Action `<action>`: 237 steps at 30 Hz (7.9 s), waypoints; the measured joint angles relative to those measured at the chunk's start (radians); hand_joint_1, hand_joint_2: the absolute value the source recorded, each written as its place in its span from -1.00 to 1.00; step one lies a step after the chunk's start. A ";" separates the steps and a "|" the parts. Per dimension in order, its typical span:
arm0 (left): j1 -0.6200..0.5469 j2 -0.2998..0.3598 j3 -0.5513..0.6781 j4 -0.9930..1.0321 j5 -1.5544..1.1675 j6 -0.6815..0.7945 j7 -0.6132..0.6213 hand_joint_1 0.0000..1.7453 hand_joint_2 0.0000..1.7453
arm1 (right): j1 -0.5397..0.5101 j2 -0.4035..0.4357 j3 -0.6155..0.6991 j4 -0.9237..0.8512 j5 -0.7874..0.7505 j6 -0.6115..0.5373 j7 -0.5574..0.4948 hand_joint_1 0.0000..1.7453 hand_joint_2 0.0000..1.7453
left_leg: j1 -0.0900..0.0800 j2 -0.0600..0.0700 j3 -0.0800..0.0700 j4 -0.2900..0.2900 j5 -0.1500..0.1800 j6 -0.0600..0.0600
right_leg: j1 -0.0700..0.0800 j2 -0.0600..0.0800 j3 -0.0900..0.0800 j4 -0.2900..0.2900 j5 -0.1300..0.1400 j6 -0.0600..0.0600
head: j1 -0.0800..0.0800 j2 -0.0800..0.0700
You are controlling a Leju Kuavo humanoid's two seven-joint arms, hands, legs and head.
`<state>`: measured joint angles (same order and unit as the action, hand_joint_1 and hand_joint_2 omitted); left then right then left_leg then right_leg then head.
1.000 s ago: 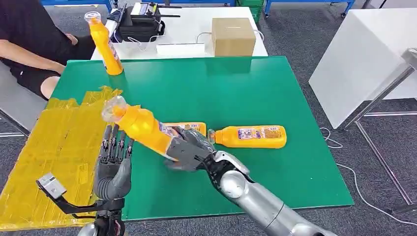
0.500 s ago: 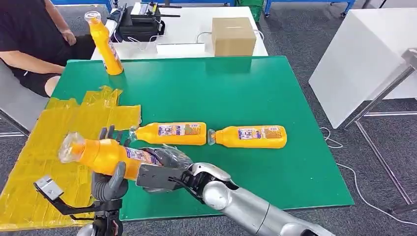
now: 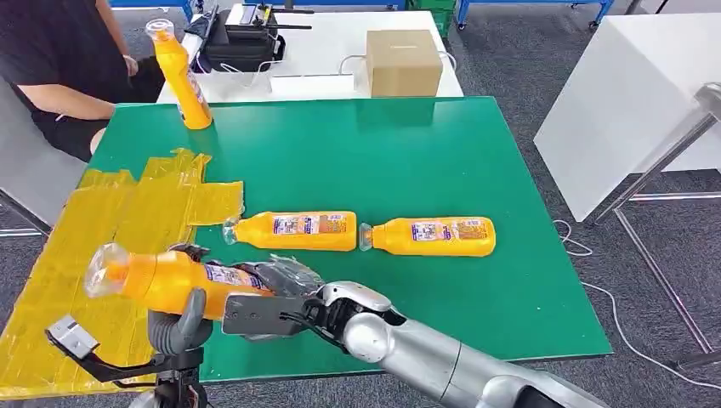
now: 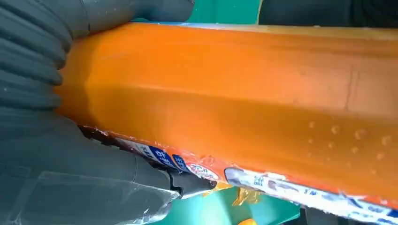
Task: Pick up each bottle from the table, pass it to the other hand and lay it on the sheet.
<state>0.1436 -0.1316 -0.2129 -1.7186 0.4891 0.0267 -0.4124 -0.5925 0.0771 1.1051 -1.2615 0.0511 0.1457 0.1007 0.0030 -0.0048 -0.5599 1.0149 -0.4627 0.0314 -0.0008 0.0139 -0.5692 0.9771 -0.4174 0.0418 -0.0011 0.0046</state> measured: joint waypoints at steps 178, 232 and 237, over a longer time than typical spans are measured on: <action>-0.113 -0.069 0.079 0.003 -0.044 0.230 -0.007 -1.00 -1.00 | -0.268 0.195 -0.153 0.849 0.802 -0.044 0.182 -1.00 1.00 | 0.000 -0.002 -0.005 0.000 0.006 -0.001 | 0.000 -0.002 -0.006 0.004 0.004 -0.002 | 0.000 0.000; 0.077 -0.128 0.235 -0.151 -0.011 0.200 -0.044 -1.00 -1.00 | 0.003 -0.615 -0.489 -0.009 0.542 0.090 0.141 -1.00 1.00 | -0.002 -0.007 -0.010 0.001 0.007 0.002 | -0.001 -0.009 -0.008 0.002 0.005 0.000 | -0.001 0.000; 0.064 -0.127 0.227 -0.140 -0.008 0.202 -0.037 -1.00 -1.00 | -0.032 -0.555 -0.445 0.071 0.544 0.094 0.131 -1.00 1.00 | -0.002 -0.008 -0.010 0.001 0.007 0.002 | -0.001 -0.009 -0.008 0.002 0.005 0.000 | -0.001 0.000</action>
<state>0.2073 -0.2586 0.0137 -1.8582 0.4807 0.2285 -0.4498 -0.6247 -0.4779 0.6604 -1.1905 0.5947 0.2400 0.2315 0.0013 -0.0127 -0.5699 1.0157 -0.4553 0.0330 -0.0019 0.0051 -0.5773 0.9790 -0.4122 0.0420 -0.0019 0.0046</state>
